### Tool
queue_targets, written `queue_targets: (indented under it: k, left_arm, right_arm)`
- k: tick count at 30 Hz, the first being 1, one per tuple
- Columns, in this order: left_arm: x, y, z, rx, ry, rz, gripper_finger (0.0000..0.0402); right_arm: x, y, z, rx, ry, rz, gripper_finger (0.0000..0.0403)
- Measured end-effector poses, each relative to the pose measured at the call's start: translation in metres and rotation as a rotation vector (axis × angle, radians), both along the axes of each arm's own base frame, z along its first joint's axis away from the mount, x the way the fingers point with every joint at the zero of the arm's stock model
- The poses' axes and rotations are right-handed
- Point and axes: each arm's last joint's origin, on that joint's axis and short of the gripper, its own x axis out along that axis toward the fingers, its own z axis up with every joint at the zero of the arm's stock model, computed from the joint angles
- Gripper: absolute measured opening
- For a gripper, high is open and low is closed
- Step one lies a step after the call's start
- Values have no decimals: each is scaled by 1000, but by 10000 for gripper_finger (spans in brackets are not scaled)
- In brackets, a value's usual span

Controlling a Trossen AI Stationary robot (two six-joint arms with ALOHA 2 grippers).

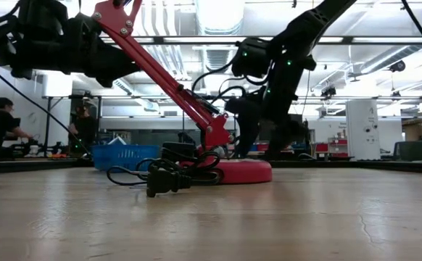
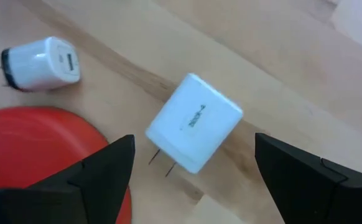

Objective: Pick & Place Office items
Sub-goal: Put the white charger adapter into the blue bin

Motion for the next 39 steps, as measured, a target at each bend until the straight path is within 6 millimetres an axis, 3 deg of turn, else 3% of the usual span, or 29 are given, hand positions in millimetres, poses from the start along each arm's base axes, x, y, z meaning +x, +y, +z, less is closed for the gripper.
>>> queue_targets:
  k: [7,14,21,28,39]
  left_arm:
    - [0,-1,0,0,-1,-19,230]
    - [0,-1,0,-4,-2,-21,230]
    - [0,-1,0,-5,-5,-22,230]
    - [0,-1,1,-4,-9,-22,230]
    - [0,-1,1,-8,-9,-24,230]
  right_arm:
    - [-3,2,-9,2,-27,-47,308]
    - [11,1,-16,-2,-70,-41,302]
    - [26,5,-31,21,6,23,301]
    - [29,13,-23,-24,139,126,298]
    - [28,13,-22,-61,181,254,215]
